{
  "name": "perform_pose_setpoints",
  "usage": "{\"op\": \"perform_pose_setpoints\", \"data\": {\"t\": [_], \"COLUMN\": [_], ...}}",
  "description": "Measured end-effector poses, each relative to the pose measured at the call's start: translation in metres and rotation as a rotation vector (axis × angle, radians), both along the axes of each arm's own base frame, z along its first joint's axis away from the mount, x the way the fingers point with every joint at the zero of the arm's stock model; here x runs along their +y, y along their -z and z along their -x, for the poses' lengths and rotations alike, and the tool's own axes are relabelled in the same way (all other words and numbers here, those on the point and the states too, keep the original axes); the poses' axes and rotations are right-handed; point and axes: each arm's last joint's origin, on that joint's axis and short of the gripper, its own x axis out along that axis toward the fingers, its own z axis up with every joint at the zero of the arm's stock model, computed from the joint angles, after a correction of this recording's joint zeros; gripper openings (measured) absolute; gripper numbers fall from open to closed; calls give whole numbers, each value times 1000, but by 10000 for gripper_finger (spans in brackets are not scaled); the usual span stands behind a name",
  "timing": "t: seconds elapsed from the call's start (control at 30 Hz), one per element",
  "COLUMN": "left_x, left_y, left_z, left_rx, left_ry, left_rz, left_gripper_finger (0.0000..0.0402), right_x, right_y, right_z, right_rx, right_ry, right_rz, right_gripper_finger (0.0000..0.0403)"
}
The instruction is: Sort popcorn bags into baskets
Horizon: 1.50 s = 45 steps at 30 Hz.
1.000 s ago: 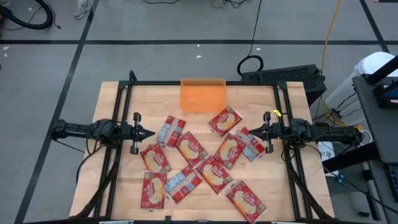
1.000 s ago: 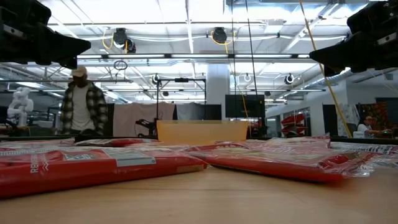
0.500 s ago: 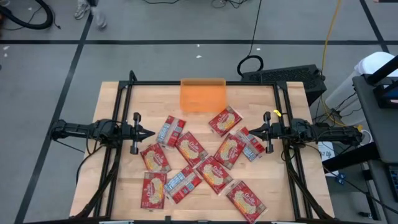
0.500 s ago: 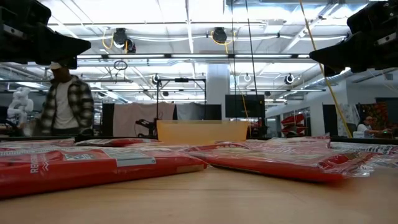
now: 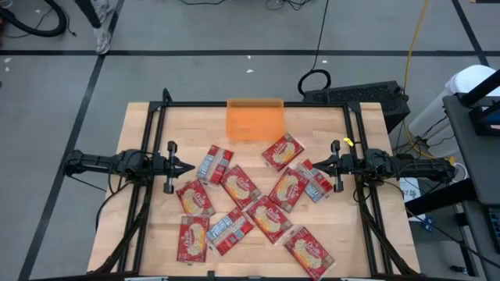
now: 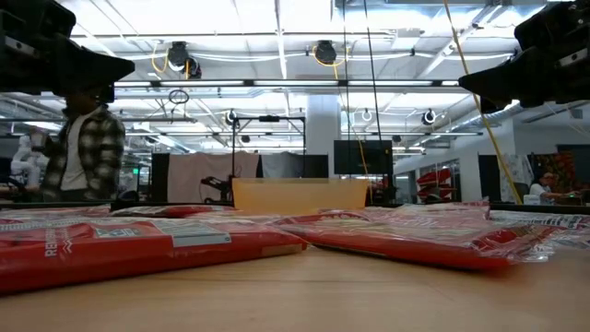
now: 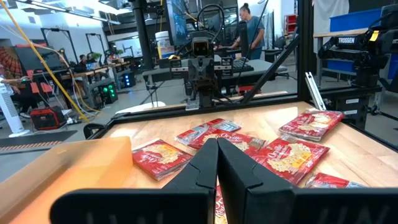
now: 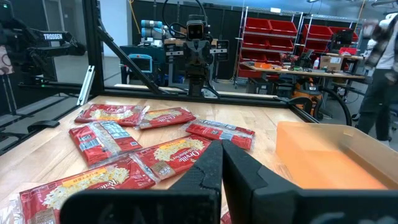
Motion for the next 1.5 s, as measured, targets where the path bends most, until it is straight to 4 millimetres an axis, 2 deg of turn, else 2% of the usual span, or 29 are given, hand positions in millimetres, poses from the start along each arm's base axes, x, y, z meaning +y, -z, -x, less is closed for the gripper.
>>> {"op": "perform_pose_setpoints", "data": {"t": [0.17, 0.37, 1.07, 1.23, 1.5], "left_x": [0, 0, 0, 0, 0], "left_y": [0, 0, 0, 0, 0], "left_z": [0, 0, 0, 0, 0], "left_rx": [0, 0, -1, 0, 0], "left_ry": [0, 0, 0, 0, 0], "left_rz": [0, 0, 0, 0, 0], "left_gripper_finger": [10, 10, 10, 10, 10], "right_x": [0, 0, 0, 0, -1], "right_y": [0, 0, 0, -1, -14], "right_z": [0, 0, 0, 0, 1], "right_rx": [0, 1, -2, -7, -137], "right_ry": [0, 0, 1, 1, 32], "right_rz": [13, 150, 149, 38, -93], "right_gripper_finger": [0, 0, 0, 0, 0]}}
